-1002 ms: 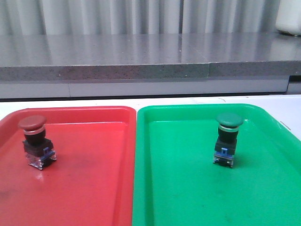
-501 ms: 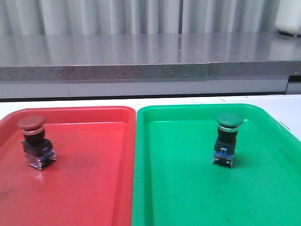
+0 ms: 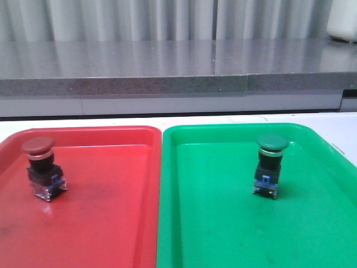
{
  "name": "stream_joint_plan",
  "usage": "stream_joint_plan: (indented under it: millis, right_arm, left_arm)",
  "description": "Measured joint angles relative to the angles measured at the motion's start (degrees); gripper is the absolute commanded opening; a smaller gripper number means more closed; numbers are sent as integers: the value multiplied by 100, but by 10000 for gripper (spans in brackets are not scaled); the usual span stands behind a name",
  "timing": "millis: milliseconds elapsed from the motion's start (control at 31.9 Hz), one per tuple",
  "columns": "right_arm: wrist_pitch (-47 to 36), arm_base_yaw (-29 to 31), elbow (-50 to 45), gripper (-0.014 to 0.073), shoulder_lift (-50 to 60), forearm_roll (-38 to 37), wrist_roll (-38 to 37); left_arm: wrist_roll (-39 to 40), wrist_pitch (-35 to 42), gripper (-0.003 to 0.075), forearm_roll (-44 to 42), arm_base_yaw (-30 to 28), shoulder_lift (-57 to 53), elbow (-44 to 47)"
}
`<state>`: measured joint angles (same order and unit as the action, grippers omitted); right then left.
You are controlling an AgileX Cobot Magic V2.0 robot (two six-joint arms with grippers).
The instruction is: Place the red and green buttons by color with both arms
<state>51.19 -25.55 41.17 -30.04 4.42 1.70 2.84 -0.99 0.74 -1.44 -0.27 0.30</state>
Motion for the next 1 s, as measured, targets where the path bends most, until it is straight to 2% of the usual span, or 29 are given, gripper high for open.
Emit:
stream_joint_plan:
  millis: [250, 344, 438, 720, 845, 1002]
  right_arm:
    - [0, 0, 0, -108, 0, 0, 0]
    - [-179, 17, -110, -106, 170, -228, 16]
    - [-922, 426, -687, -106, 660, -387, 50]
    - [-3503, 1941, -3363, -106, 2700, -496, 73]
    - [-4374, 2275, -4180, -106, 3040, -496, 73]
    - [-4631, 2311, -4272, -106, 3064, -496, 83]
  left_arm:
    - [0, 0, -20, 0, 0, 0, 0]
    - [0, 0, -20, 0, 0, 0, 0]
    - [0, 0, -20, 0, 0, 0, 0]
    - [0, 4, -20, 0, 0, 0, 0]
    - [0, 4, -20, 0, 0, 0, 0]
    - [0, 4, -20, 0, 0, 0, 0]
